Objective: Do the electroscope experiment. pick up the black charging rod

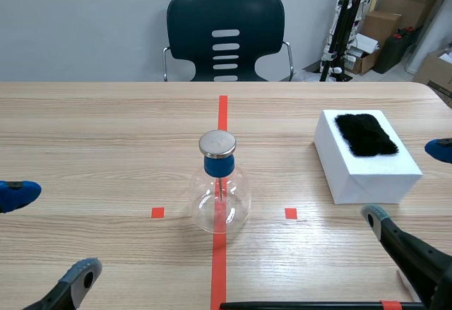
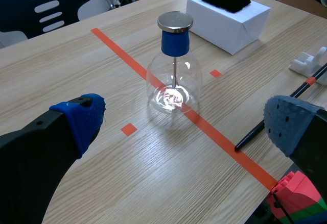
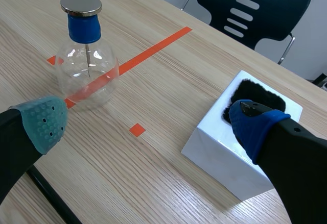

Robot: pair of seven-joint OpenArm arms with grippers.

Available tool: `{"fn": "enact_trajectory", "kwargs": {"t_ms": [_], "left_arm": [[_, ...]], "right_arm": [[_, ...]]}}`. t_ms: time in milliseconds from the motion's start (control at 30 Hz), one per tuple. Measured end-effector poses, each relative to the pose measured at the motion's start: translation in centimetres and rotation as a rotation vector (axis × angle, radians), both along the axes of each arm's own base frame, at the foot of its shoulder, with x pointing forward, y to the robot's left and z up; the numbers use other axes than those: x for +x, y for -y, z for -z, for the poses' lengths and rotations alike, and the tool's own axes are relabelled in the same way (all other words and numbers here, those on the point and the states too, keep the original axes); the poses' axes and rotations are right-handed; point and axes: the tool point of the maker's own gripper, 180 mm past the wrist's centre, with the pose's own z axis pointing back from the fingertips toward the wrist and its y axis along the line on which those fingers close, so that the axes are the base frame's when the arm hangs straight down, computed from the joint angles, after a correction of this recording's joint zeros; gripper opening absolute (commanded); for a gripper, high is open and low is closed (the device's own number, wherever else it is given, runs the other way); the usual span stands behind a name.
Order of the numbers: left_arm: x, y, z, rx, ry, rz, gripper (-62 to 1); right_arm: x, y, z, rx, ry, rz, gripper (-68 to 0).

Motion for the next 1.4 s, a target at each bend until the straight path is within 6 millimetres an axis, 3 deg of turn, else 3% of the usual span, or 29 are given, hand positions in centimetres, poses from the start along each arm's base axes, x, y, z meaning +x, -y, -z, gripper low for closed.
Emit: {"fn": "enact_trajectory", "kwargs": {"t_ms": [867,1067,1267,1400], "left_arm": [[0.0,0.0,0.0,-0.001,0.001,0.000,1.4],[0.1,-0.2,-1.8,-0.079,0.084,-0.002,1.4],[1.3,-1.6,0.1,-0.081,0.090,-0.054,1.4],[2.0,-2.0,1.7,-0.081,0.089,-0.071,1.4]], "right_arm": [[0.0,0.0,0.3,-0.009,-0.013,0.000,0.4],[-0.1,0.0,0.5,-0.022,-0.016,-0.004,0.4],[-0.6,-0.2,1.7,-0.152,-0.041,-0.092,0.4],[-0.5,-0.1,2.9,-0.328,-0.120,-0.167,0.4]]}}
